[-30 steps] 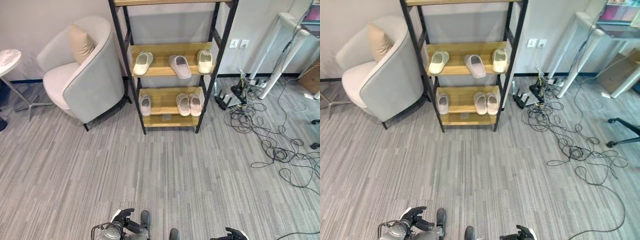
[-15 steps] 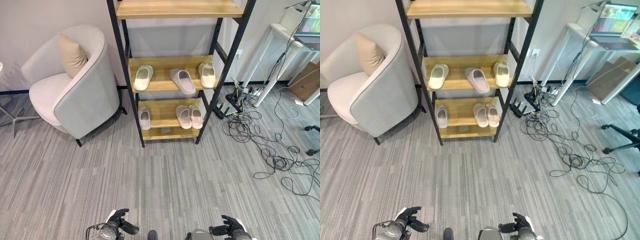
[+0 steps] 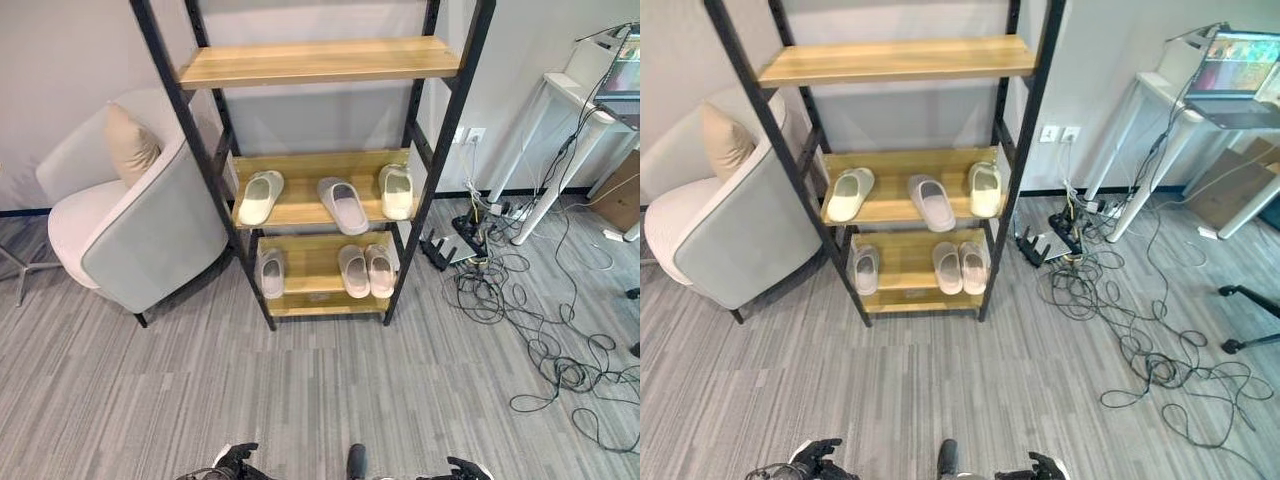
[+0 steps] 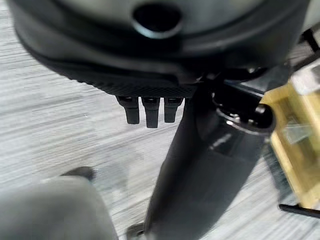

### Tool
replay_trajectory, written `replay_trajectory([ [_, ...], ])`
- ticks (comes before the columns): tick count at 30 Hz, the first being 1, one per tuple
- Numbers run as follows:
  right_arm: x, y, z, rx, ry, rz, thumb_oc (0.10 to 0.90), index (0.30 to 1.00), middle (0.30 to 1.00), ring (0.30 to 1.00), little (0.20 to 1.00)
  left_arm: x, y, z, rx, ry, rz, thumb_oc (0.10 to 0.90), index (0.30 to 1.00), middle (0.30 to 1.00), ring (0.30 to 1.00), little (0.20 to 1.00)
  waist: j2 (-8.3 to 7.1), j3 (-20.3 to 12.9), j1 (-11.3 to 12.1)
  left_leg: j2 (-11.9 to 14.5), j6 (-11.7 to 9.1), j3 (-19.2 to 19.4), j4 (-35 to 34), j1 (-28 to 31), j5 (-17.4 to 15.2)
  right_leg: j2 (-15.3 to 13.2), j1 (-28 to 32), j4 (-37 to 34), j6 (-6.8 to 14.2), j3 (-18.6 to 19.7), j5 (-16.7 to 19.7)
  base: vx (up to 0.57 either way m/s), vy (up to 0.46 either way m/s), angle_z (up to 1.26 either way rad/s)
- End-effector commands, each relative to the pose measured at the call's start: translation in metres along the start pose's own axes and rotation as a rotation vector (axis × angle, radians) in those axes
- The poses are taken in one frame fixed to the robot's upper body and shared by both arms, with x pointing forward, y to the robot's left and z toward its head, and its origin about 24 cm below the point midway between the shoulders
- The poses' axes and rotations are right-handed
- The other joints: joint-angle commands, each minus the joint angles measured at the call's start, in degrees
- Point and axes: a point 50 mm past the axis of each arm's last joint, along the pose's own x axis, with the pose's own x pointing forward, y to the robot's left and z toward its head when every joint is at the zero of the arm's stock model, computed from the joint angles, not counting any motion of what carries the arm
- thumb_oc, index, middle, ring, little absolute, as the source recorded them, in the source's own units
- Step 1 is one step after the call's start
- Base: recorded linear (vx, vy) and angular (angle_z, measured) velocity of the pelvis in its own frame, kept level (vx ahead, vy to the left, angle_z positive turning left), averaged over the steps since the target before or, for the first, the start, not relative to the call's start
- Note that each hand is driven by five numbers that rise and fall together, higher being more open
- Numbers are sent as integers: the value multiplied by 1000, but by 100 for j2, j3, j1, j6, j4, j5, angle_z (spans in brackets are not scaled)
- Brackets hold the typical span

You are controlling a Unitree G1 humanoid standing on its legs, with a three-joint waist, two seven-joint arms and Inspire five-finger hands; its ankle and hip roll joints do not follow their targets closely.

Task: Arrange the slippers neatly on the shoe rack.

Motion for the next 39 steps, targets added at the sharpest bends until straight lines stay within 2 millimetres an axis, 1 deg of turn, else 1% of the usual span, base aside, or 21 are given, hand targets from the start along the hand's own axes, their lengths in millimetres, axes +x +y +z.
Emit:
replay_trajectory([
  [1,2,-12,13,5,-51,-37,800,900,900,900,900,3,9,28,25,-106,25,800,900,900,900,900,-86,251,9,-211,550,361,-247,-446,488,-265,120,453,807,309,-615,176,-107,-11],
  [3,2,-13,11,8,-44,-40,800,900,900,900,900,3,9,30,24,-112,25,800,900,900,900,900,-103,250,31,-171,596,463,-276,-603,408,-269,194,435,798,294,-676,161,-64,1],
  [4,2,-14,11,9,-44,-40,800,900,900,900,900,3,9,30,26,-112,24,800,900,900,900,900,-110,247,56,-162,626,538,-486,-666,346,-256,267,414,806,277,-731,236,11,15],
  [5,2,-15,11,9,-46,-43,800,900,900,900,900,3,8,29,26,-110,18,800,900,900,900,900,-93,214,88,-170,666,636,-1081,-729,207,-236,385,375,852,247,-835,325,31,4],
  [6,2,-15,10,8,-45,-44,800,900,900,900,900,3,7,28,26,-106,16,800,900,900,900,900,-51,208,115,-136,635,667,-1543,-758,322,-196,459,358,881,225,-903,342,66,-3],
  [8,2,-16,10,11,-44,-49,800,900,900,900,900,3,7,26,24,-100,15,800,900,900,900,900,40,192,165,-99,504,698,-2266,-830,734,-105,624,311,925,224,-1014,230,73,5],
  [9,2,-16,10,11,-44,-49,800,900,900,900,900,3,7,26,24,-100,15,800,900,900,900,900,31,207,165,-113,504,703,-2314,-786,758,-115,647,307,928,224,-1018,179,50,14],
  [10,2,-15,10,19,-47,-51,800,900,900,900,900,3,8,26,25,-100,21,800,900,900,900,900,52,222,194,-73,444,721,-2493,-899,978,-92,760,277,940,210,-1074,238,97,21],
  [11,2,-14,8,19,-42,-46,800,900,900,900,900,3,9,23,22,-93,23,800,900,900,900,900,57,189,207,-86,473,775,-2639,-821,968,-91,872,306,953,231,-1157,409,204,21],
  [13,1,-11,4,10,-27,-35,800,900,900,900,900,2,8,19,18,-80,19,800,900,900,900,900,61,114,206,-163,521,742,-2649,-758,935,-142,956,396,983,244,-1231,337,210,8],
  [16,1,-5,6,-7,-36,-11,800,900,900,900,900,2,12,18,10,-75,26,800,900,900,900,900,7,0,266,-355,712,740,-2650,-563,670,-387,888,914,1131,326,-1251,204,169,-22],
  [17,1,-5,6,-7,-36,-11,800,900,900,900,900,2,12,18,10,-75,26,800,900,900,900,900,5,0,270,-356,714,745,-2647,-563,665,-392,882,926,1133,331,-1258,89,115,-22],
  [19,2,-3,11,-14,-45,-1,800,900,900,900,900,3,17,21,6,-84,38,800,900,900,900,900,12,27,273,-413,831,740,-2613,-445,499,-505,638,1460,1230,348,-1197,88,141,-11],
  [22,2,0,21,-13,-79,8,800,900,900,900,900,3,25,24,-2,-94,60,800,900,900,900,900,59,91,248,-432,973,724,-2549,-331,356,-643,187,2266,1239,354,-985,79,129,8],
  [24,2,2,24,-15,-93,13,800,900,900,900,900,3,28,24,-8,-97,71,800,900,900,900,900,97,99,266,-429,1007,718,-2548,-240,281,-733,7,2502,1221,266,-907,103,71,20],
  [26,2,3,25,-22,-96,17,800,900,900,900,900,2,29,22,-10,-90,75,800,900,900,900,900,100,57,243,-477,1001,651,-2632,-84,260,-625,-79,2273,1162,207,-976,186,34,19],
  [28,2,3,22,-30,-86,22,800,900,900,900,900,2,29,18,-9,-78,71,800,900,900,900,900,48,8,165,-597,1001,579,-2823,128,251,-247,-188,1658,1129,381,-976,210,-5,14],
  [31,2,2,19,-33,-76,22,800,900,900,900,900,2,25,17,2,-71,56,800,900,900,900,900,-4,53,43,-762,990,427,-3042,403,231,77,-306,1042,1133,572,-748,121,-15,19],
  [36,1,1,11,-39,-56,21,800,900,900,900,900,2,19,16,14,-69,36,800,900,900,900,900,-17,32,-4,-832,929,280,-3141,557,191,143,-92,615,1142,667,-599,82,-74,52],
  [37,0,1,5,-34,-42,18,800,900,900,900,900,2,14,13,23,-62,20,800,900,900,900,900,-34,19,-26,-823,827,269,-2879,479,87,84,99,419,1112,571,-570,46,-73,24],
  [39,1,-1,7,-22,-48,11,800,900,900,900,900,2,12,17,29,-73,12,800,900,900,900,900,-98,102,-24,-736,689,402,-2301,189,32,-15,258,280,1106,495,-558,-9,-74,33],
])
